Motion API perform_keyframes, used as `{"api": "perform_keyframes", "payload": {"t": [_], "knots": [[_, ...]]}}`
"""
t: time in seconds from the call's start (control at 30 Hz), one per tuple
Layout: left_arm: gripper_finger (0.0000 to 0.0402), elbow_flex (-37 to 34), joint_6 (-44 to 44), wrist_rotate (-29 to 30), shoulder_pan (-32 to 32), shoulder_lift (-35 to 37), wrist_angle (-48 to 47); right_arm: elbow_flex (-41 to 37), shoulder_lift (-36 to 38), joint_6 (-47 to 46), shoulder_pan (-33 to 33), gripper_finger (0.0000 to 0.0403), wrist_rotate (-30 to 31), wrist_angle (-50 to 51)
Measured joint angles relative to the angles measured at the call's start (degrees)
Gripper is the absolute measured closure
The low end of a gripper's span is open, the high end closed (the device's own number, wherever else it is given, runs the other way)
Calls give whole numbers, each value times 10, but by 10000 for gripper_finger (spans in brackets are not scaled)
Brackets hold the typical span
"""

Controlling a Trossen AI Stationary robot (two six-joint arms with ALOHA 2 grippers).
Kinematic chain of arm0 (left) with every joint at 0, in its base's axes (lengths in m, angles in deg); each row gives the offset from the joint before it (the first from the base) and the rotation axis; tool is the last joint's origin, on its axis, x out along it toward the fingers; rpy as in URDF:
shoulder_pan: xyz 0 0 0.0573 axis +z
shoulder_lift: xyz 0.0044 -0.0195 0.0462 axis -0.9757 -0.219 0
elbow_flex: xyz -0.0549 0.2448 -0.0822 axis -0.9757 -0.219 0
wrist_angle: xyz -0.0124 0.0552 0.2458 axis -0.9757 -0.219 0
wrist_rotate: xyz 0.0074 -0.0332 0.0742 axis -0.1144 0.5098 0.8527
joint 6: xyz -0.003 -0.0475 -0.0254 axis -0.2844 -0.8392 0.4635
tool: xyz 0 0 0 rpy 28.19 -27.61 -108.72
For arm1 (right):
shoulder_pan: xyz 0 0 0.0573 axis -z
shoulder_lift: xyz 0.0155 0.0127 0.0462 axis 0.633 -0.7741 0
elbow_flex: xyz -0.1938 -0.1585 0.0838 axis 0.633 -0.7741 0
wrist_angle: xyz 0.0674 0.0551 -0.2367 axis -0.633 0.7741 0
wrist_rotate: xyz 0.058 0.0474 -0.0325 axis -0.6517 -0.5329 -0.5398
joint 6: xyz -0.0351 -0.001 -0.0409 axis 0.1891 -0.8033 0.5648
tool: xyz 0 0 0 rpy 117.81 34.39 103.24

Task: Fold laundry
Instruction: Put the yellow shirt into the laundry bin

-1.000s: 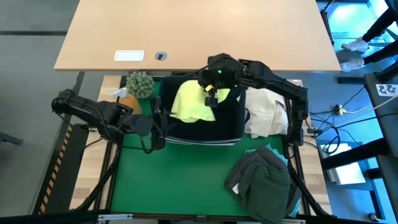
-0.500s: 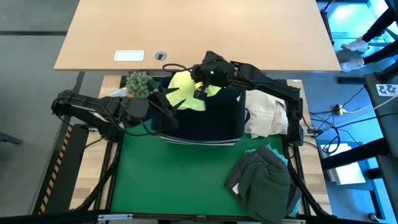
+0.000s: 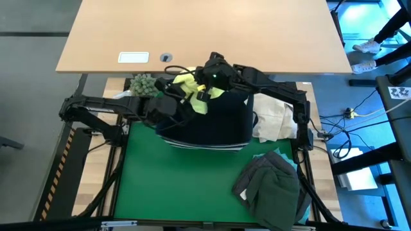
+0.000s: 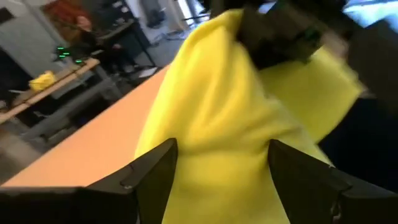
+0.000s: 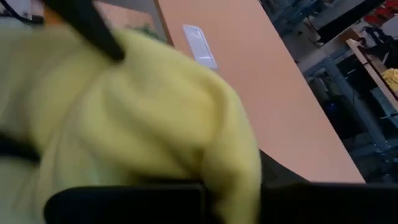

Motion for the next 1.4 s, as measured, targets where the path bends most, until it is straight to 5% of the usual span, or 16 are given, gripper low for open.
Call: {"api": "perform_keyframes", "payload": {"t": [0.1,0.57,0.9,1.07,1.23,1.4], "knots": [[149,0,-8,6,1,-3,-28,0,0,20,0,373,-7,29],[143,0,-118,-205,61,-4,-150,0,19,76,0,373,-117,95],[148,0,-115,-219,66,-31,-136,0,33,77,0,373,-137,116],[218,0,-85,-240,81,-38,-128,0,41,78,0,373,-141,133],[370,0,-24,-262,87,-36,-105,0,58,91,0,373,-145,166],[395,0,34,-260,90,-26,-106,1,66,118,0,367,-151,256]]}}
